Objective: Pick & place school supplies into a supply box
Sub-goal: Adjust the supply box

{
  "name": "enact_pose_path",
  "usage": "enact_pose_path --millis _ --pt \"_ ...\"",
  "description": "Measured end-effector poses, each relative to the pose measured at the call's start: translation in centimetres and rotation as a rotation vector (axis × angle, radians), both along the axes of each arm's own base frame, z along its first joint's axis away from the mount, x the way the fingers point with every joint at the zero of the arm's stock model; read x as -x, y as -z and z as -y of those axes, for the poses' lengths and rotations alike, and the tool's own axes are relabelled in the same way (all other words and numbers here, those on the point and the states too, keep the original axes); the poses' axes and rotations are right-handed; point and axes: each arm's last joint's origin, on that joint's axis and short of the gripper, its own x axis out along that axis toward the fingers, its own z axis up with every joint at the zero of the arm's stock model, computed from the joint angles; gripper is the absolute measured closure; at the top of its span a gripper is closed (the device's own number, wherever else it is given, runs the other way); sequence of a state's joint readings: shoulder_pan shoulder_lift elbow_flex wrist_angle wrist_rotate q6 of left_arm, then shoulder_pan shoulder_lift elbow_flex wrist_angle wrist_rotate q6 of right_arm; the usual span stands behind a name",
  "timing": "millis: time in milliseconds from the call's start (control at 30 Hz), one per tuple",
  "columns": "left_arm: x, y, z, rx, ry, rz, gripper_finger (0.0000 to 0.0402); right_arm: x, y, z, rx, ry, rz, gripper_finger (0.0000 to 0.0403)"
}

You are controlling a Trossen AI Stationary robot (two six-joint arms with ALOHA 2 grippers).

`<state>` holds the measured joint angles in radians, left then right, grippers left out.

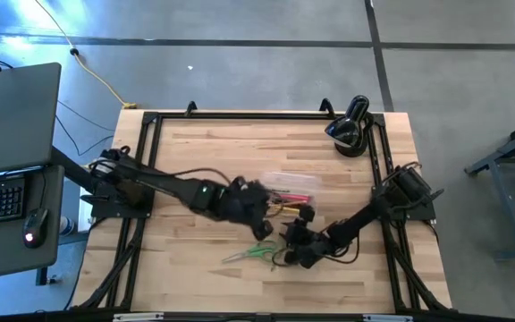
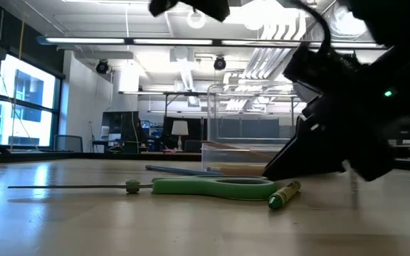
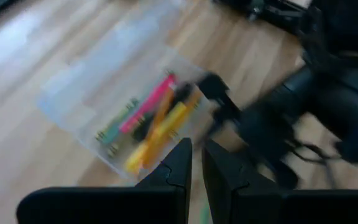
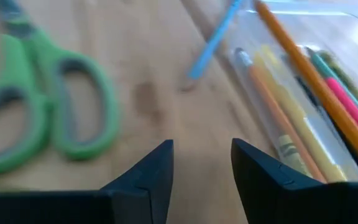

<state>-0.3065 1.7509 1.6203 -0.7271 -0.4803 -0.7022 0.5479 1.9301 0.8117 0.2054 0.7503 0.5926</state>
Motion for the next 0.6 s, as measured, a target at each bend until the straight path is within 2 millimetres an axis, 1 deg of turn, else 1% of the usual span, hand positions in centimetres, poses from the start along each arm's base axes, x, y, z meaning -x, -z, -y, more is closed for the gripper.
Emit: enact_pose_path --millis 100,233,333,467,533,600 --pt "0.9 0.1 2.3 0.047 0.002 0.001 0.0335 0.1 0.4 0.9 0.006 0.015 -0.014 0.0263" --pt "2.4 0.2 5.5 0.057 -0.001 0.026 0.0335 0.2 0.4 1.6 0.019 -0.005 -0.032 0.0263" --pt "3.5 0.0 7.6 0.052 -0.021 0.074 0.0335 0.1 -0.1 2.1 0.013 -0.046 -0.038 0.0263" --pt "5.0 -0.1 10.1 0.061 -0.055 0.149 0.0335 -0.3 -1.5 3.3 0.037 -0.081 -0.05 0.0263" --pt "5.8 -0.2 11.2 0.066 -0.057 0.174 0.0335 -0.7 -2.1 4.0 0.025 -0.086 -0.038 0.0263" --pt "6.5 -0.3 12.1 0.069 -0.065 0.2 0.0335 -1.1 -2.2 4.7 0.025 -0.093 -0.044 0.0263"
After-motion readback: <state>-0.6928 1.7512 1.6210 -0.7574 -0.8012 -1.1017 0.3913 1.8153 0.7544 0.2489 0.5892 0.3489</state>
